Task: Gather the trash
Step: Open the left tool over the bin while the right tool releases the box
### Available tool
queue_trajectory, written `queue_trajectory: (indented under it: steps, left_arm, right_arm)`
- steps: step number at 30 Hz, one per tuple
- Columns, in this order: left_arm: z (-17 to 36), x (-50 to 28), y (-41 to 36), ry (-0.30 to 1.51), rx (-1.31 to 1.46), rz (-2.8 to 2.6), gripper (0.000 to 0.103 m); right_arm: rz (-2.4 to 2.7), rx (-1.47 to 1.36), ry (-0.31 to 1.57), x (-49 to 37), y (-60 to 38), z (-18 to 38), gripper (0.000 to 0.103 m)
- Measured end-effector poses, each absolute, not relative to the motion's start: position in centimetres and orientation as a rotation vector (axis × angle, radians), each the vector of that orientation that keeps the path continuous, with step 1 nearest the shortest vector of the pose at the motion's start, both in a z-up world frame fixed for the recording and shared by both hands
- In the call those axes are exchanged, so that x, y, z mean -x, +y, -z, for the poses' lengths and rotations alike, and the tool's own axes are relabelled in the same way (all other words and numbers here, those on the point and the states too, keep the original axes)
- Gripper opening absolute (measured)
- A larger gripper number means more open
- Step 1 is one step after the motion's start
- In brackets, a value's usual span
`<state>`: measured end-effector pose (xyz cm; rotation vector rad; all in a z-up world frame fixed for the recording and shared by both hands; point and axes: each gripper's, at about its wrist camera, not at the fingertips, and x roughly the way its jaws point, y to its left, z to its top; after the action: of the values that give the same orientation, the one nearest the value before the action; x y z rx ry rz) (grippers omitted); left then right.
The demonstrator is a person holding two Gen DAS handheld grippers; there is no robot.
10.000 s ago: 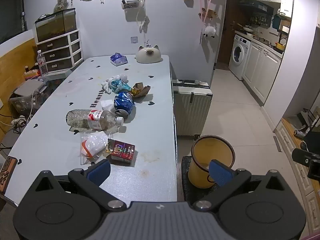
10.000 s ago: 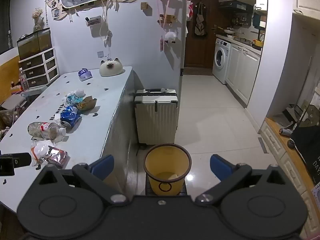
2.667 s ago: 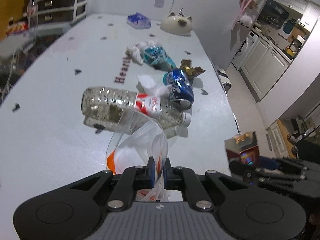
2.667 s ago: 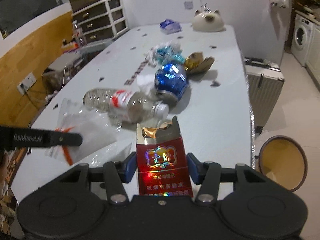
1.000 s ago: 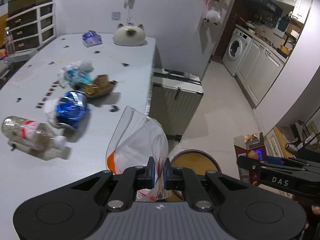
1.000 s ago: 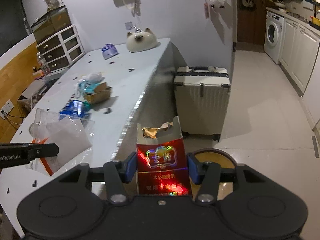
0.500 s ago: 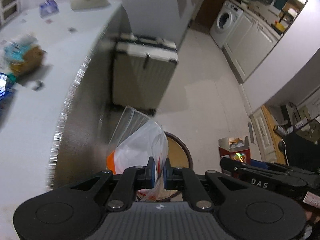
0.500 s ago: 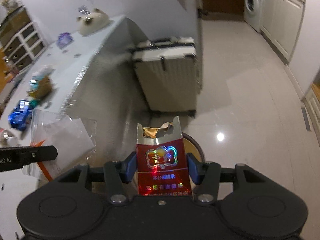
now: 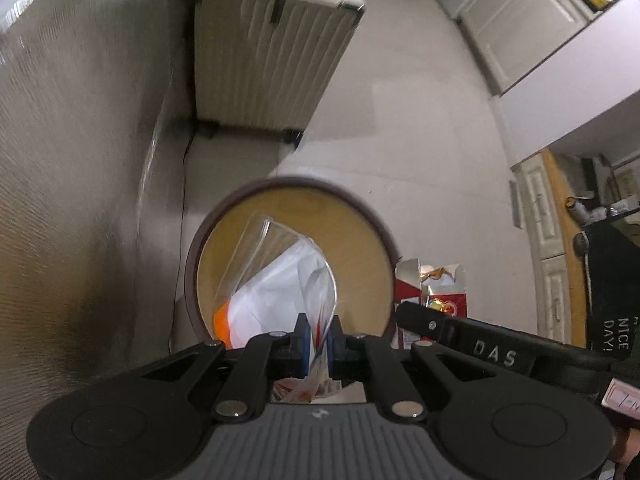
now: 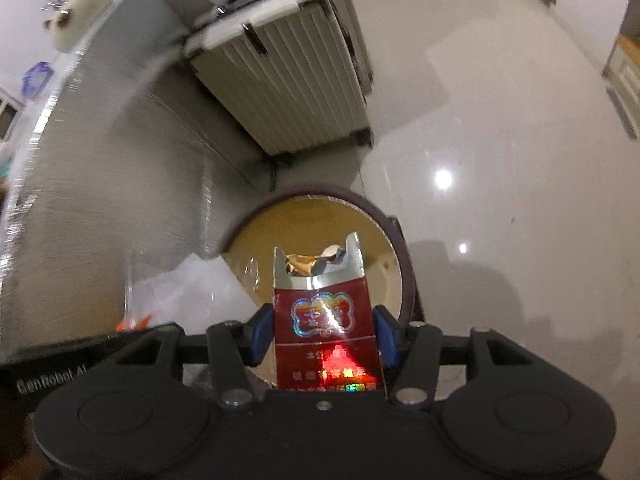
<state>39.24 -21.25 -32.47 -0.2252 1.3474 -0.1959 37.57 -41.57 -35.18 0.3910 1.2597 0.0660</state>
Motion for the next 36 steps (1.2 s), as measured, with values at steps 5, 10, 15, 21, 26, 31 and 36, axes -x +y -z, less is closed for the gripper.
queue_trajectory:
  steps: [5, 10, 15, 21, 26, 31, 36]
  left_arm:
    - [37.3, -41.0, -20.4, 1.392, 0.245, 0.157, 0.008]
    - [40.3, -42.2, -20.8, 1.407, 0.210, 0.150, 0.008]
    - [42.0, -43.5, -21.9, 1.408, 0.162, 0.173, 0.013]
    - [42.3, -43.9, -23.1, 1.414, 0.089, 0.182, 0.043]
    - [42.2, -43.8, -23.1, 1.429, 0.071, 0.175, 0.048]
    - [41.5, -43.4, -22.9, 1.438, 0.049, 0.163, 0.055]
    - [40.1, -42.5, -22.5, 1.436, 0.040, 0.158, 0.062]
  right_arm:
    - [-0.054, -0.435, 1.313, -39.6, -41.3, 39.6, 0.054]
    - [-0.047, -0.415, 1.346, -41.4, -40.9, 42.6, 0.055]
    - [-0.055, -0.537, 1.331, -42.5, -42.0, 44.3, 0.068]
    - [-0.050, -0.545, 1.340, -41.8, -42.6, 44.1, 0.077]
    - [-0.061, -0.546, 1.348, -41.0, -43.4, 43.9, 0.077]
    - [-0.069, -0.548, 1.340, -40.0, -43.9, 42.8, 0.077]
    - [-0.077, -0.531, 1.327, -39.6, -43.9, 41.0, 0.077]
